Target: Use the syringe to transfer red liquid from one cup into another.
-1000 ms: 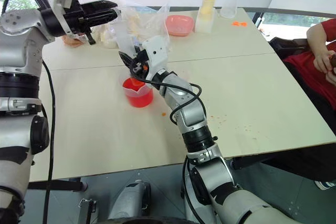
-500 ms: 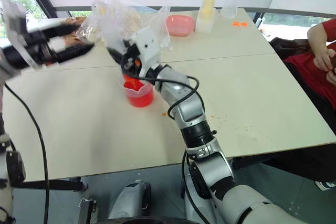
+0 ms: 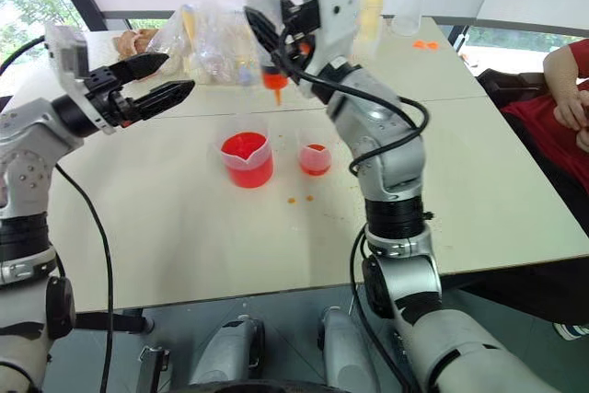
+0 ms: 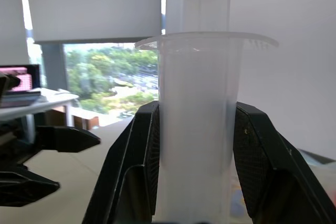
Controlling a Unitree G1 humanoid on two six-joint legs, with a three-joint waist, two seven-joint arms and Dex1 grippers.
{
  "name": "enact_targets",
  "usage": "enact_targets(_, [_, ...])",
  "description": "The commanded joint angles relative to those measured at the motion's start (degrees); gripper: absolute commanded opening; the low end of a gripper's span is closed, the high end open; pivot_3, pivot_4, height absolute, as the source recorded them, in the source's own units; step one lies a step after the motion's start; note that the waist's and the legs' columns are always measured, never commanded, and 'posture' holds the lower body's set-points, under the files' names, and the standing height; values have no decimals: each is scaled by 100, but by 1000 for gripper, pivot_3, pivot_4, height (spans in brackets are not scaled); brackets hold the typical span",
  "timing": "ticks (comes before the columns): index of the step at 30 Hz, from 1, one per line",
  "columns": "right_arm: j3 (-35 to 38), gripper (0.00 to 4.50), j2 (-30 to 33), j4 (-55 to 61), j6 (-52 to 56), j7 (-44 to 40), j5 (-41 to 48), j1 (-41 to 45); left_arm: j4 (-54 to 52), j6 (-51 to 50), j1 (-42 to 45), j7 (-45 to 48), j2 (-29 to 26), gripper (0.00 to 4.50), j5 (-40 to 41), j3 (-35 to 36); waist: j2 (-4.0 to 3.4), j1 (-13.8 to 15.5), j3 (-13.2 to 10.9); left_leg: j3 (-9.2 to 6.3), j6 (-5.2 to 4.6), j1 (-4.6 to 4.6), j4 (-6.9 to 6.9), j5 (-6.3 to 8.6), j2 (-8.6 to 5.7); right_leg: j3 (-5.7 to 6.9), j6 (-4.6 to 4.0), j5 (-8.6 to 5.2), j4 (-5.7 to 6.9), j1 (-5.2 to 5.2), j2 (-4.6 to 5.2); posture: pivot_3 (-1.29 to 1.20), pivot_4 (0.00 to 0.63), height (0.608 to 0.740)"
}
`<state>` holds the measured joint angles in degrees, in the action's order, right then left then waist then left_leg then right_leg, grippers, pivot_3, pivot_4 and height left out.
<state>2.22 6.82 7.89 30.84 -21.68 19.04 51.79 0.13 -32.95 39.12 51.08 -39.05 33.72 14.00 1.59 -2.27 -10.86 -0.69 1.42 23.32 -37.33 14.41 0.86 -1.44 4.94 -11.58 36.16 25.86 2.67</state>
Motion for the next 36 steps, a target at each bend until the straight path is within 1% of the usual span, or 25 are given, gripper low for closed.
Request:
enact_targets(1, [50, 1397, 234, 419, 57, 58, -6, -300, 77, 251, 289, 159, 198, 4464, -94, -329, 0, -6, 0, 0, 0, -2, 2, 0, 0, 0, 0, 0, 1, 0, 0, 0, 150, 740])
enact_targets(3, [48, 1397, 300, 443, 50, 110, -20, -453, 206, 361, 433, 176, 325, 4464, -165, -457, 0, -21, 0, 0, 0, -1, 0, 0, 0, 0, 0, 0, 1, 0, -2, 0, 150, 740])
enact_targets(4, [39, 1397, 274, 398, -12, 172, -56, -563, 413, 501, 676, 155, 502, 4464, -242, -569, -6, -58, -3, 1, 0, -1, -1, 0, 0, -2, 0, 0, 1, 0, -2, 0, 150, 740])
enact_targets(8, [-64, 1397, 192, 170, -237, 324, -207, -788, 974, 1029, 1555, 124, 1087, 4464, -586, -962, -4, 71, -2, -4, -1, 0, -8, -1, 1, 3, 0, 0, 2, -4, -6, 0, 150, 740])
enact_targets(13, [-57, 1397, 206, 47, -407, 418, -285, -855, 1661, 1624, 2363, 134, 1390, 4464, -892, -1054, -4, 105, -2, 8, -1, 2, -11, 0, -4, -8, 1, 1, -6, -5, 0, 0, 150, 740])
enact_targets(18, [-145, 1397, 208, 33, -554, 457, -387, -978, 2681, 2404, 3072, 71, 1682, 4464, -1316, -1129, -4, 122, -2, 4, -2, 0, -10, 0, -3, -4, 2, 0, -4, -5, -3, 0, 150, 740])
enact_targets(25, [-182, 1397, 185, 109, -611, 541, -468, -1131, 4028, 3272, 3681, 19, 1901, 4464, -1716, -1090, -4, 114, -2, 4, -2, 1, -9, 0, -3, -5, 2, 0, -4, -5, -4, 0, 150, 740])
enact_targets(31, [-212, 1397, 174, 250, -614, 589, -477, -1230, 4770, 3852, 3933, -50, 2083, 4464, -2142, -1215, -4, 120, -2, 4, -2, 2, -9, 0, -3, -5, 2, 0, -5, -5, -4, 0, 150, 740])
enact_targets(36, [-426, 1397, 168, 359, -689, 570, -625, -1350, 5391, 4271, 4153, -231, 2290, 4464, -2478, -1336, -4, 123, -3, 4, -2, 4, -9, 0, -4, -4, 3, 0, -9, -5, -3, 0, 150, 740])
